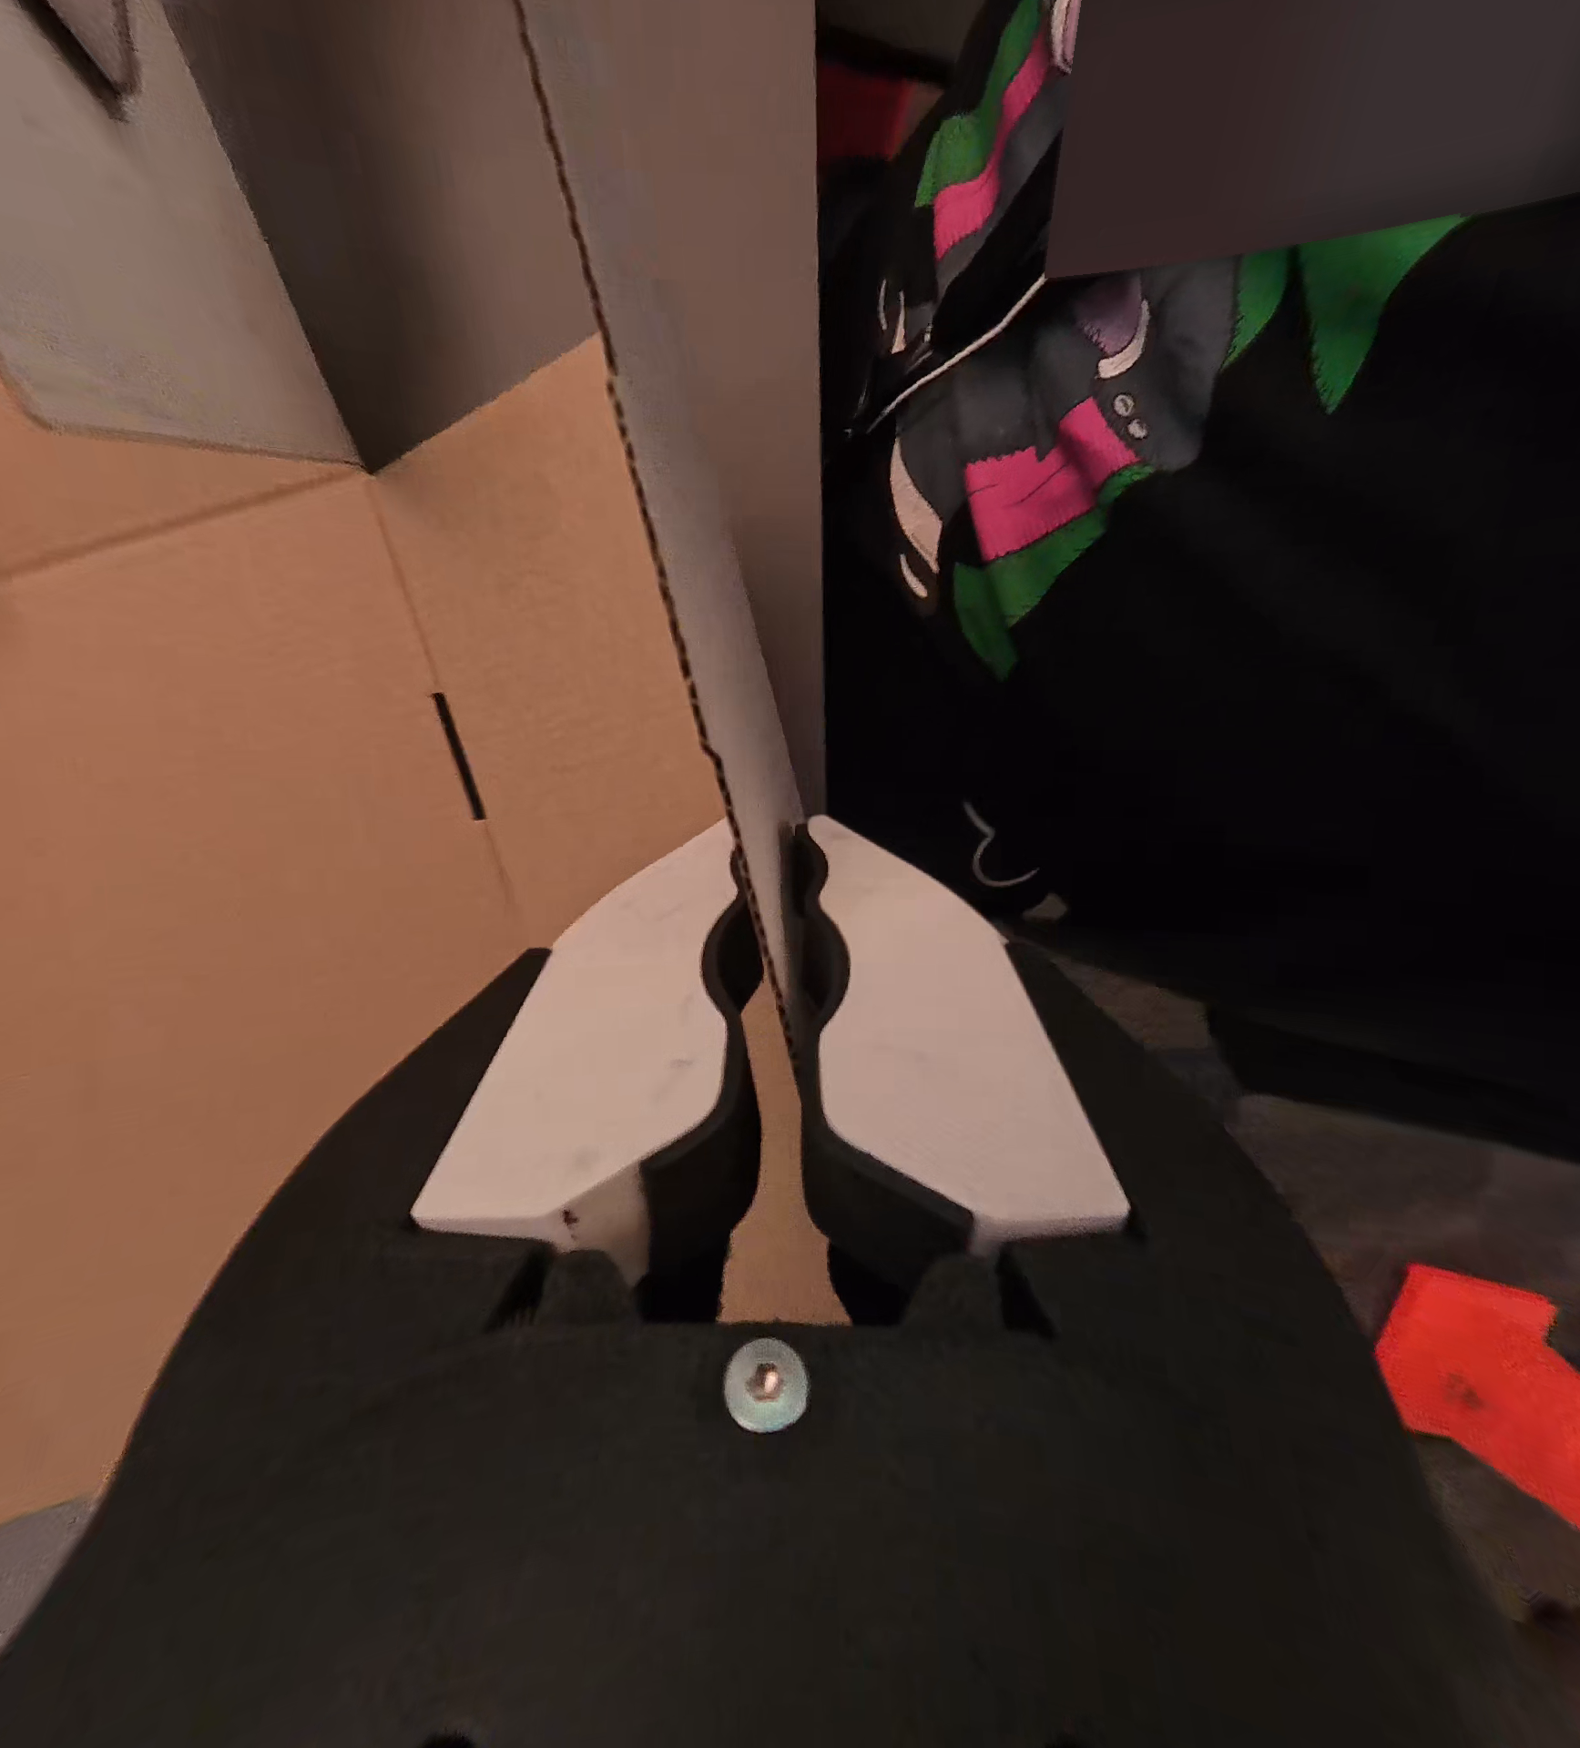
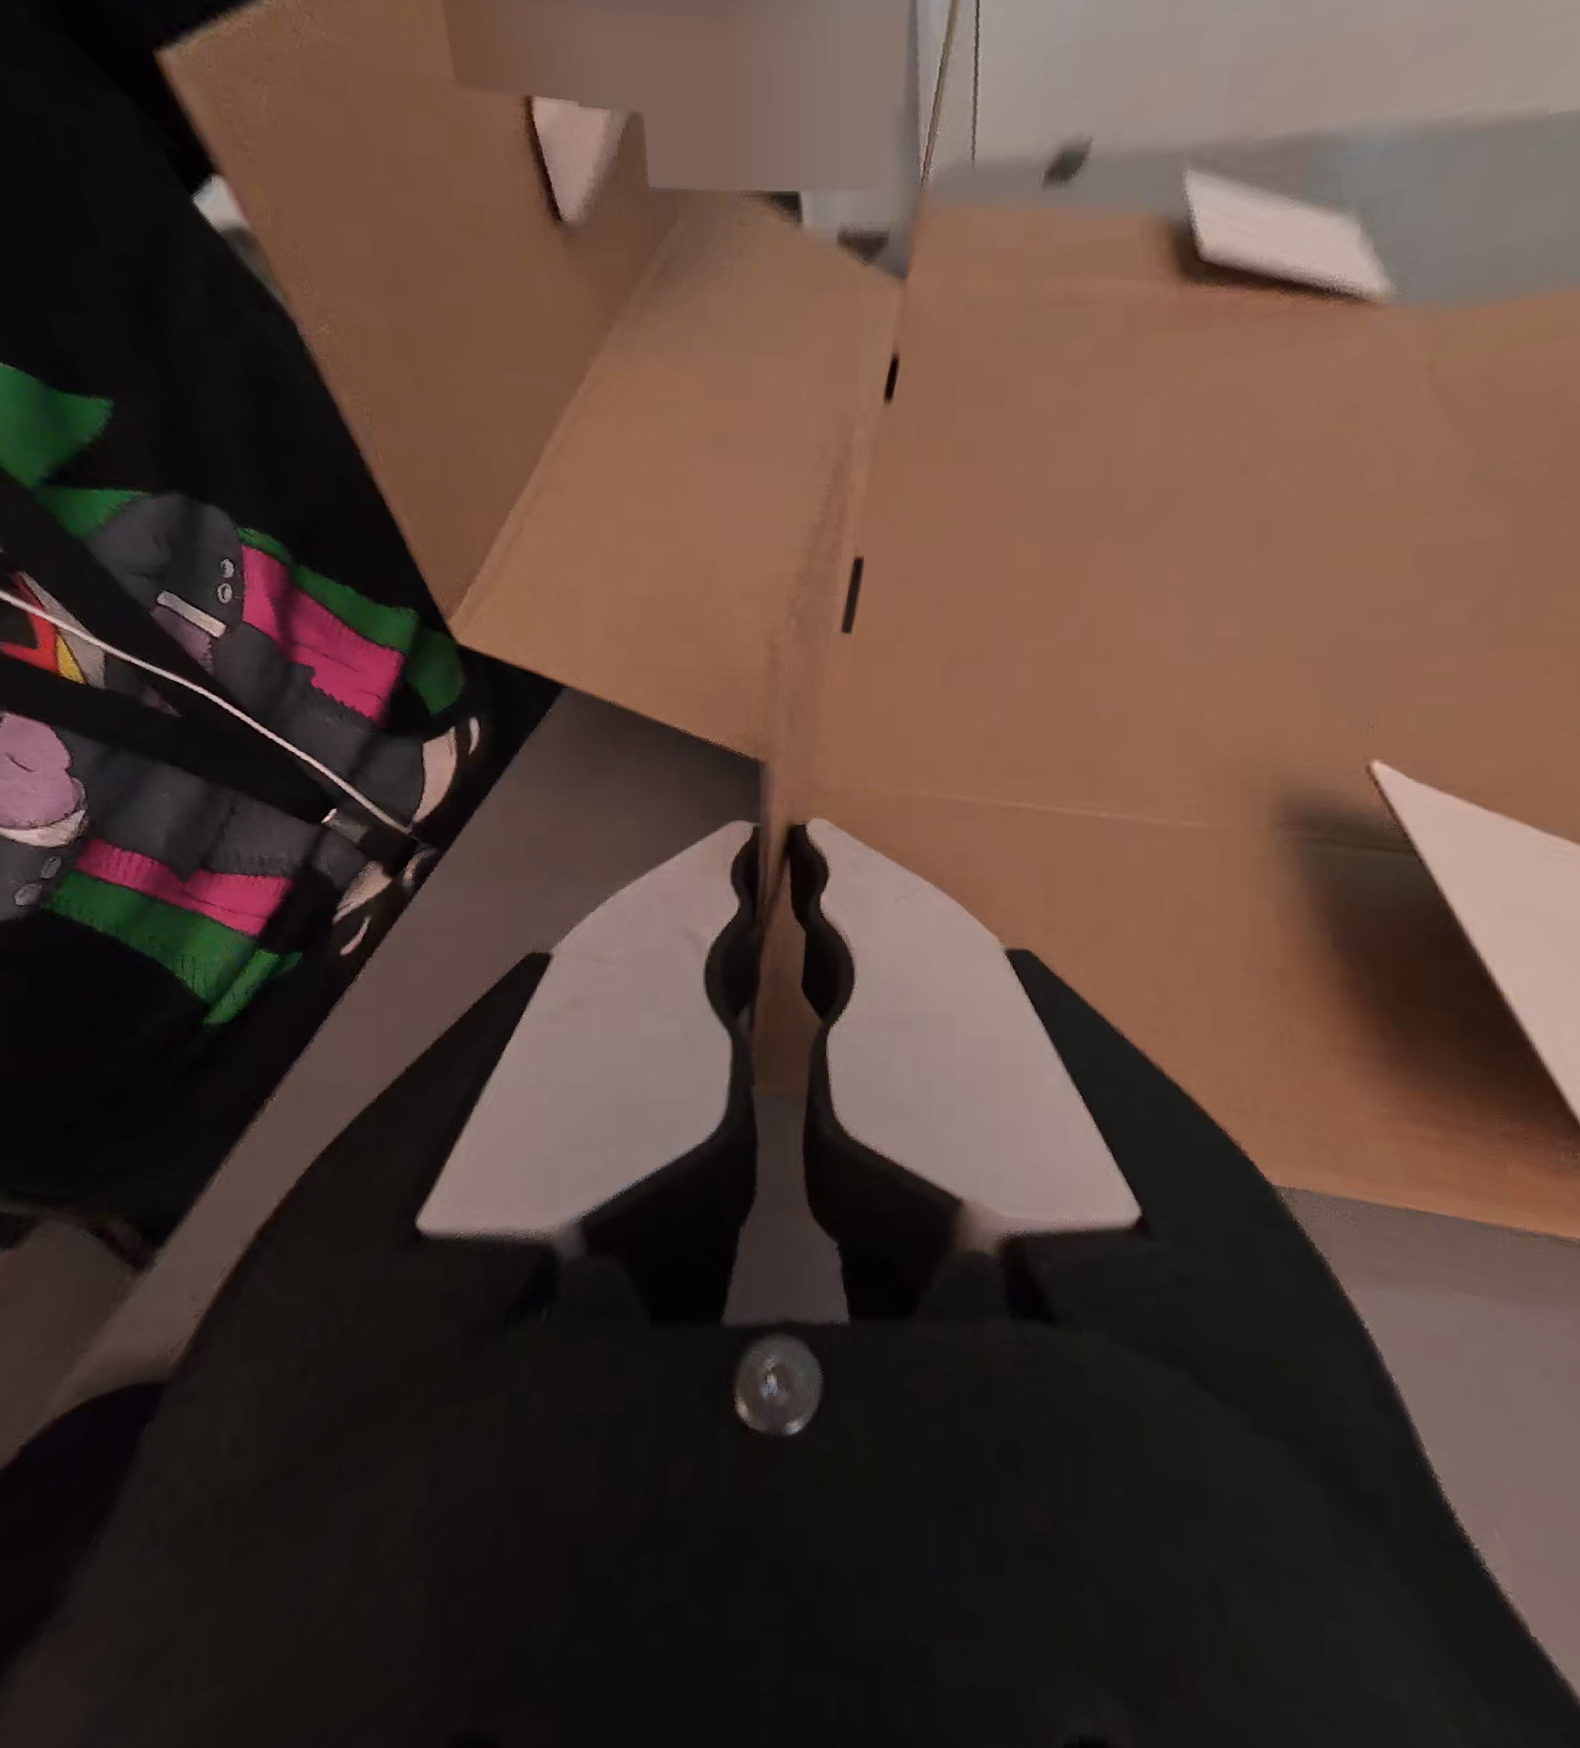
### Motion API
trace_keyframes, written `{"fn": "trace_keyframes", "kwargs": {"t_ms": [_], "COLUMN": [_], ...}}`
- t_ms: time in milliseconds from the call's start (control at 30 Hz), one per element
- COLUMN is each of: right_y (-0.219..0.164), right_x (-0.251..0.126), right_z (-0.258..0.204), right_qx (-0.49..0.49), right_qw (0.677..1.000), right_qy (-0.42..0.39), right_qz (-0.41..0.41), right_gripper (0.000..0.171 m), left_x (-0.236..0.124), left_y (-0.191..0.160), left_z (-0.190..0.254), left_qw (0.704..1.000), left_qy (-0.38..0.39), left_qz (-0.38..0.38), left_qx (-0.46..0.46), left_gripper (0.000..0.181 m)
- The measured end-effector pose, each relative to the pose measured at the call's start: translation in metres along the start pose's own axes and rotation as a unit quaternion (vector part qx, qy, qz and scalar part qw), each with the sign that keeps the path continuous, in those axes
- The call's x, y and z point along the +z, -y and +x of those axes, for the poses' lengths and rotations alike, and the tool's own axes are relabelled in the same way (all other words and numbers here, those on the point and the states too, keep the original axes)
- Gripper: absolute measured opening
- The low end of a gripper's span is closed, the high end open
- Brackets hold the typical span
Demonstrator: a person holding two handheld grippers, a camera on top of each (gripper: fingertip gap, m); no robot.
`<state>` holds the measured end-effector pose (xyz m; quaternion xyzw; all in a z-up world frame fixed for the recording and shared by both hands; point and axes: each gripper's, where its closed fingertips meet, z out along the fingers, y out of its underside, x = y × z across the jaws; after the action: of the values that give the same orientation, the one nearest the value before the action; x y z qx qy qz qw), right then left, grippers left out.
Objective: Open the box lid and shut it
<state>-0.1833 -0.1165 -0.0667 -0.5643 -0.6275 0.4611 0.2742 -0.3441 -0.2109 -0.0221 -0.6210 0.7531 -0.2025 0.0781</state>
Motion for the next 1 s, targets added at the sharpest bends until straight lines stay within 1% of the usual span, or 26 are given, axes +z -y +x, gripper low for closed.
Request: {"fn": "trace_keyframes", "kwargs": {"t_ms": [67,133,200,267,367,467,533,567,633,767,867,900,1000], "right_y": [0.011,0.024,0.030,0.035,0.040,0.039,0.037,0.037,0.031,0.020,0.021,0.025,0.024], "right_x": [0.001,0.001,0.002,0.005,0.016,0.033,0.042,0.045,0.048,0.054,0.058,0.059,0.058], "right_z": [-0.001,0.000,0.001,0.002,0.002,0.001,0.002,-0.001,-0.001,0.004,0.005,0.008,0.017], "right_qx": [0.024,0.018,0.012,0.027,0.059,0.100,0.132,0.147,0.149,0.134,0.136,0.135,0.115], "right_qw": [0.998,0.994,0.985,0.973,0.949,0.928,0.921,0.920,0.924,0.942,0.955,0.963,0.977], "right_qy": [-0.006,-0.028,-0.042,-0.039,0.001,0.073,0.119,0.145,0.165,0.159,0.156,0.149,0.113], "right_qz": [-0.057,-0.103,-0.167,-0.226,-0.310,-0.351,-0.345,-0.333,-0.312,-0.264,-0.213,-0.183,-0.138], "right_gripper": [0.004,0.003,0.003,0.003,0.004,0.007,0.012,0.015,0.019,0.022,0.024,0.023,0.027], "left_x": [-0.010,-0.021,-0.032,-0.041,-0.045,-0.048,-0.050,-0.050,-0.047,-0.035,-0.030,-0.029,-0.022], "left_y": [0.008,0.014,0.020,0.025,0.029,0.028,0.021,0.016,0.005,-0.012,-0.011,-0.010,-0.010], "left_z": [-0.007,-0.014,-0.021,-0.030,-0.039,-0.051,-0.064,-0.069,-0.076,-0.085,-0.091,-0.092,-0.095], "left_qw": [1.000,0.999,0.999,0.999,0.999,0.999,0.999,0.998,0.995,0.982,0.967,0.962,0.944], "left_qy": [0.014,0.019,0.021,0.022,0.009,-0.009,-0.018,-0.033,-0.071,-0.149,-0.205,-0.224,-0.270], "left_qz": [-0.013,-0.022,-0.026,-0.028,-0.032,-0.039,-0.042,-0.043,-0.042,-0.034,-0.025,-0.026,-0.031], "left_qx": [0.015,0.022,0.028,0.036,0.036,0.023,0.001,-0.016,-0.058,-0.114,-0.149,-0.157,-0.189], "left_gripper": [0.004,0.006,0.006,0.007,0.007,0.006,0.006,0.005,0.003,0.002,0.002,0.002,0.002]}}
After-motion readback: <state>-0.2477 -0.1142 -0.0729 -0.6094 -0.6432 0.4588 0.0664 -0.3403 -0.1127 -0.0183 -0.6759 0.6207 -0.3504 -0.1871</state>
